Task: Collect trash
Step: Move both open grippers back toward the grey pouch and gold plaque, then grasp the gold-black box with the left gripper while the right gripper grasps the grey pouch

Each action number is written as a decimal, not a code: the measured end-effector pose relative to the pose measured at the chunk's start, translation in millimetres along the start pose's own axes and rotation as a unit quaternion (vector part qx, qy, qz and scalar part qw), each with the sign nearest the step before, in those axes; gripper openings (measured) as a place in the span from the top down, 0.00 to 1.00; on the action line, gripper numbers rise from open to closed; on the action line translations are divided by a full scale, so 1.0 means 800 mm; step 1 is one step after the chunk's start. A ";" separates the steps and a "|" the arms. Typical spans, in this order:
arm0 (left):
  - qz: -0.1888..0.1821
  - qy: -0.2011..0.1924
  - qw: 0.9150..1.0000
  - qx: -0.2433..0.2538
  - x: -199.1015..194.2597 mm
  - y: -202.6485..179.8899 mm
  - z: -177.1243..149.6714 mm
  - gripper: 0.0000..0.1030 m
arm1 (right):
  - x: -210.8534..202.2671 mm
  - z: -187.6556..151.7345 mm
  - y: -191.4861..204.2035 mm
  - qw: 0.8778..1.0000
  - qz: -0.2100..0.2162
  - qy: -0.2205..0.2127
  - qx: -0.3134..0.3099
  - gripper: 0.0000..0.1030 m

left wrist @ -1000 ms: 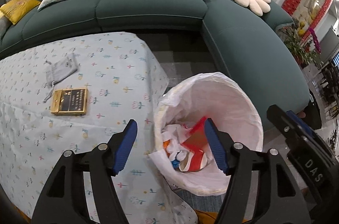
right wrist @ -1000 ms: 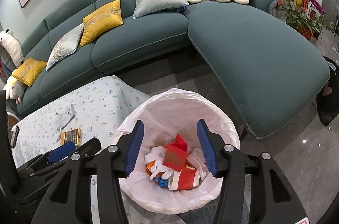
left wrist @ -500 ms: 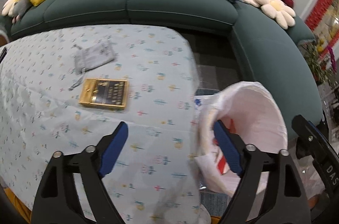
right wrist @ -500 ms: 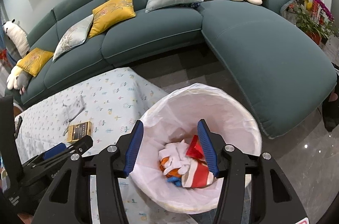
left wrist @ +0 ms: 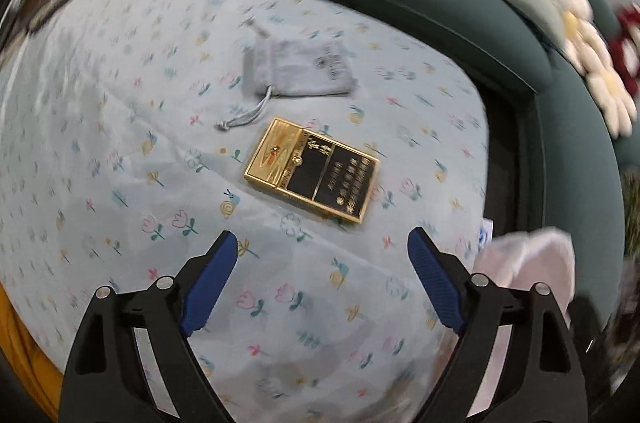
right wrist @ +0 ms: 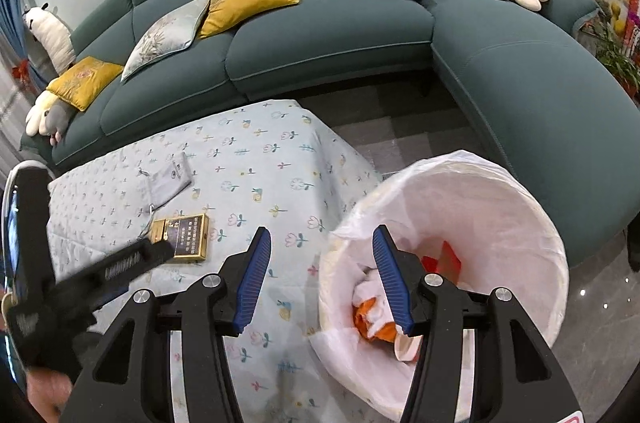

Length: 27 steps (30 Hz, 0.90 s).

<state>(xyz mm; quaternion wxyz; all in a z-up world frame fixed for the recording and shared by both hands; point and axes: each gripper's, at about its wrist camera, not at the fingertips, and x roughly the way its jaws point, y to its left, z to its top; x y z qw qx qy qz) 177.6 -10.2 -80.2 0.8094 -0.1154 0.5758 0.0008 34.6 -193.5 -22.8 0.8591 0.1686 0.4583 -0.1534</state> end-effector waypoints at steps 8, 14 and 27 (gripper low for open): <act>0.034 0.046 0.992 -0.108 0.058 -0.006 0.053 0.20 | 0.038 0.014 0.007 1.000 0.005 0.015 -0.006 0.50; 0.067 0.075 0.981 -0.164 0.092 -0.002 0.074 0.20 | 0.068 0.019 0.012 1.000 0.008 0.028 -0.009 0.50; 0.069 0.069 0.991 -0.091 0.087 0.023 0.058 0.42 | 0.081 0.011 0.035 0.999 0.013 0.044 -0.017 0.50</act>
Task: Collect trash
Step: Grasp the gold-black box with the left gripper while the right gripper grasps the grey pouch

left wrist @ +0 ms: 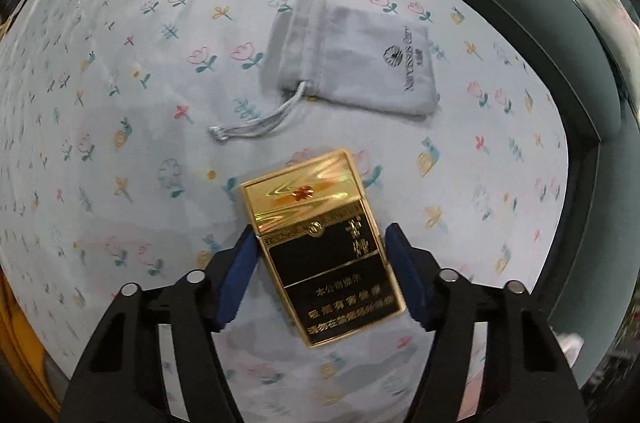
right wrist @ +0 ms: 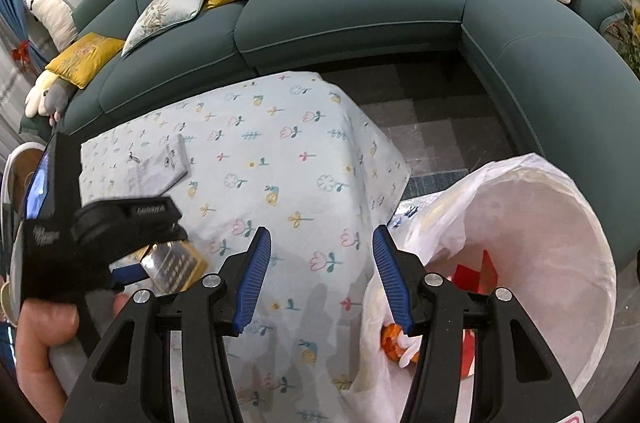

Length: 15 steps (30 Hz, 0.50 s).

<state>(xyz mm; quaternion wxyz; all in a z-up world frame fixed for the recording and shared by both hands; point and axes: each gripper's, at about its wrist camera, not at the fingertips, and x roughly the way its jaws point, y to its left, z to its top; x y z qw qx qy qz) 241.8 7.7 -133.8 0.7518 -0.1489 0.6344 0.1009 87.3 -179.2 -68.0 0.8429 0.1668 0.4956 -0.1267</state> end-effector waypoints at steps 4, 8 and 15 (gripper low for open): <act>-0.021 0.000 1.000 -0.005 -0.012 0.040 -0.010 0.43 | -0.003 -0.003 0.021 1.000 0.005 0.002 -0.012 0.50; -0.015 -0.039 0.999 0.013 -0.039 0.074 -0.009 0.43 | -0.004 -0.004 0.050 0.999 0.014 0.003 -0.029 0.50; -0.013 -0.078 0.997 0.013 -0.072 0.125 0.023 0.43 | 0.014 0.004 0.118 0.998 0.037 0.012 -0.055 0.50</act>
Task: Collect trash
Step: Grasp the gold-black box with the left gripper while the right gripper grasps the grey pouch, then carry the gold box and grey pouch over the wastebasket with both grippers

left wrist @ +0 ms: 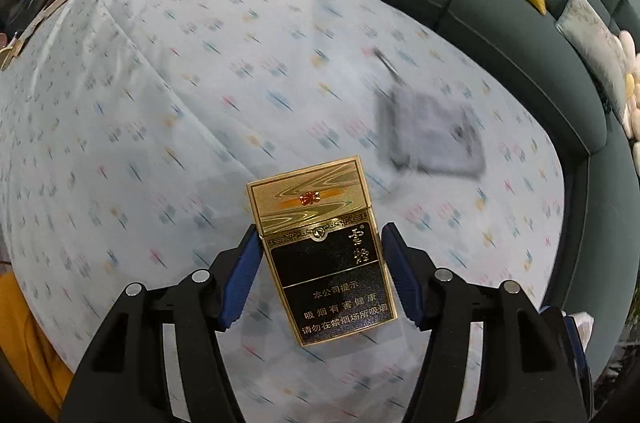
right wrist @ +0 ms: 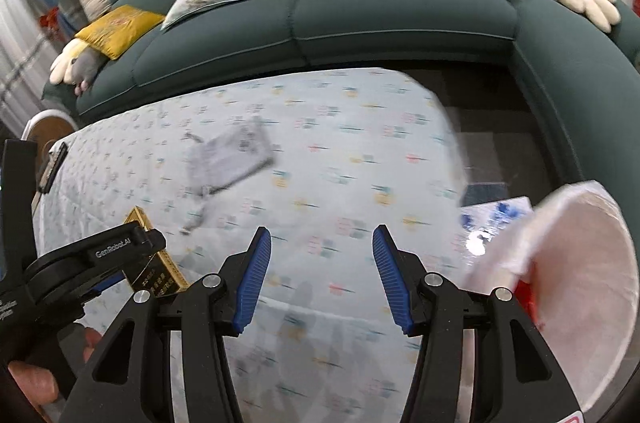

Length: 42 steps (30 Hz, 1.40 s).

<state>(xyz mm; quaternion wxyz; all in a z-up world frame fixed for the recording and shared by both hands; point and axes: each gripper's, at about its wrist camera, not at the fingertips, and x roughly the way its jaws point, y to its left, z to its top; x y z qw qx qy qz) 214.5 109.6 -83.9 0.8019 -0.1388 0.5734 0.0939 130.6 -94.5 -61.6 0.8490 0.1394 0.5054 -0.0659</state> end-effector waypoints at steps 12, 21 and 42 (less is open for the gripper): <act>0.016 -0.056 0.997 0.050 0.027 0.045 0.088 0.43 | 0.094 0.046 0.130 0.998 0.018 0.022 -0.058 0.50; 0.010 -0.060 0.996 0.059 0.039 0.061 0.107 0.43 | 0.152 0.053 0.160 0.996 -0.001 0.054 -0.074 0.62; -0.047 -0.076 0.987 0.137 -0.055 -0.052 0.006 0.43 | -0.004 0.015 0.023 1.000 -0.016 -0.002 0.006 0.92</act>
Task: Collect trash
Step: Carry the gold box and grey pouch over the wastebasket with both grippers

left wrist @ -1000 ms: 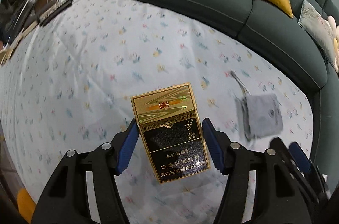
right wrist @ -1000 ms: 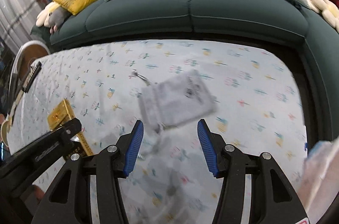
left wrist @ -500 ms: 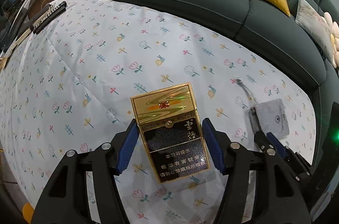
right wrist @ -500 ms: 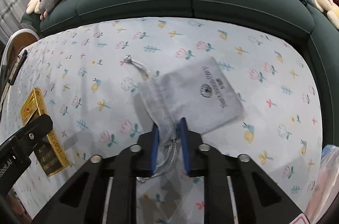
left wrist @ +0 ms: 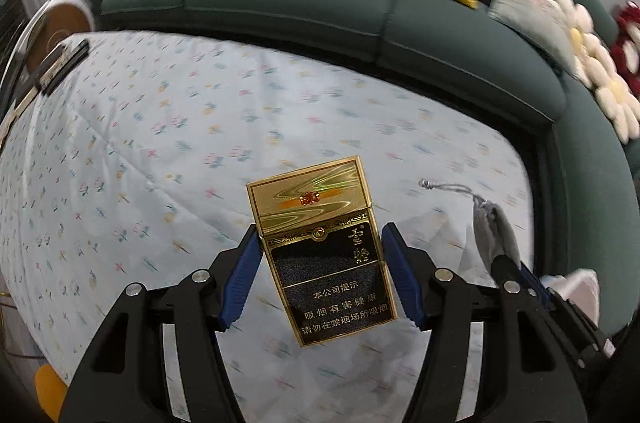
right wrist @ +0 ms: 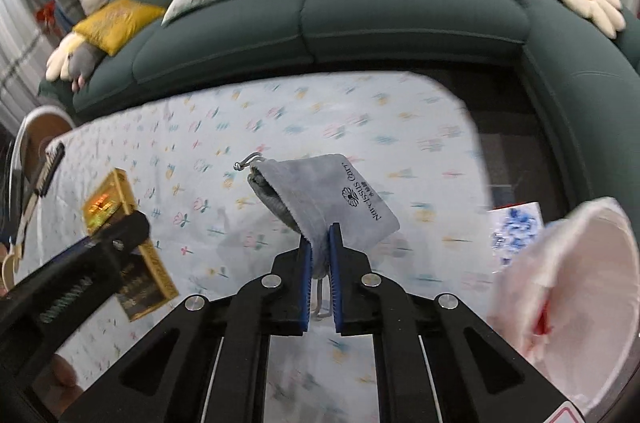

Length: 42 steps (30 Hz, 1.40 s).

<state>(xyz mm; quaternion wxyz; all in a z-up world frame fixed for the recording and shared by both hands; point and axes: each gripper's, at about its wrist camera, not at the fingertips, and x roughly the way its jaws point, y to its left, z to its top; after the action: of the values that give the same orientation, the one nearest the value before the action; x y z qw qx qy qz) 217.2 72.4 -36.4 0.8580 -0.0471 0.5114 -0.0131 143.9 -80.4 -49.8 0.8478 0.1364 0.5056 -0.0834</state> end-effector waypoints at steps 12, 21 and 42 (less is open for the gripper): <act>-0.056 -0.017 0.994 0.089 -0.081 -0.159 -0.066 0.43 | -0.141 -0.026 -0.143 0.995 -0.037 -0.074 0.055 0.92; -0.086 -0.012 0.983 0.164 -0.108 -0.261 -0.127 0.43 | -0.190 -0.070 -0.236 0.989 -0.062 -0.093 0.100 0.92; -0.136 0.034 0.957 0.255 -0.087 -0.372 -0.202 0.42 | -0.203 -0.137 -0.348 0.977 -0.080 -0.086 0.176 0.92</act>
<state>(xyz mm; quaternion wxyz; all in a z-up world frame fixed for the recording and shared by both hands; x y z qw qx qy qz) 49.6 -229.4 -23.6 0.8134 0.1052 0.5090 -0.2612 -102.7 -309.7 2.5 0.8415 0.2346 0.4173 -0.2502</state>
